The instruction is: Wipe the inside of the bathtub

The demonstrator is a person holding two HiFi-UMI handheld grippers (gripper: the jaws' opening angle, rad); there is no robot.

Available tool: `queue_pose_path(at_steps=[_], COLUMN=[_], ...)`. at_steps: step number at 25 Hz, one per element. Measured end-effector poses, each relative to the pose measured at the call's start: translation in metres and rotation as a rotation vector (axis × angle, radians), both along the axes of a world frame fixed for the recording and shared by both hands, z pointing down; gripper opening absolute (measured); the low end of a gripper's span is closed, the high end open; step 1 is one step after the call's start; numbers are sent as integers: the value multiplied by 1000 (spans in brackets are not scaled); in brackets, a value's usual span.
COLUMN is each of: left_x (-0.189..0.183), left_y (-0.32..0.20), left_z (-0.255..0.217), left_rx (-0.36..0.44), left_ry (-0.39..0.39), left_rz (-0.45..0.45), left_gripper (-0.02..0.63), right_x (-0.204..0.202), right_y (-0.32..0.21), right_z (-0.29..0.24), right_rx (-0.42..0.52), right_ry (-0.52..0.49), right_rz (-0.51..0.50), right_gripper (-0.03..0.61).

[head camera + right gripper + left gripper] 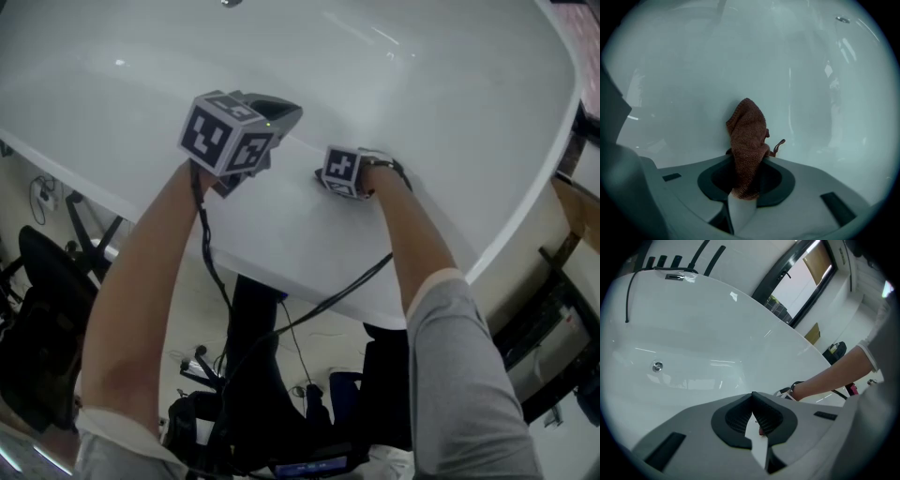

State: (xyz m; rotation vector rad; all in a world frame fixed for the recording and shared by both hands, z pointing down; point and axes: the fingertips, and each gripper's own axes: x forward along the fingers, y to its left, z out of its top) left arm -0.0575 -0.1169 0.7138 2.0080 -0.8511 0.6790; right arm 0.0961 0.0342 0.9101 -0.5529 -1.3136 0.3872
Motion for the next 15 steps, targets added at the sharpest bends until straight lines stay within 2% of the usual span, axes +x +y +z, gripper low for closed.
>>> queue_pose_path(at_steps=[6,15], left_x=[39,68], left_y=[21,76], left_z=[-66,-153], left_rx=[37,79], left_ry=[52,119], left_rz=[-2,-30], left_gripper=[6,6], right_x=[33,68], right_y=[23,53], right_z=[-78,-172], right_rx=[-52,-50], right_ry=[10,46], right_rz=[-23,52], right_gripper=[94,94])
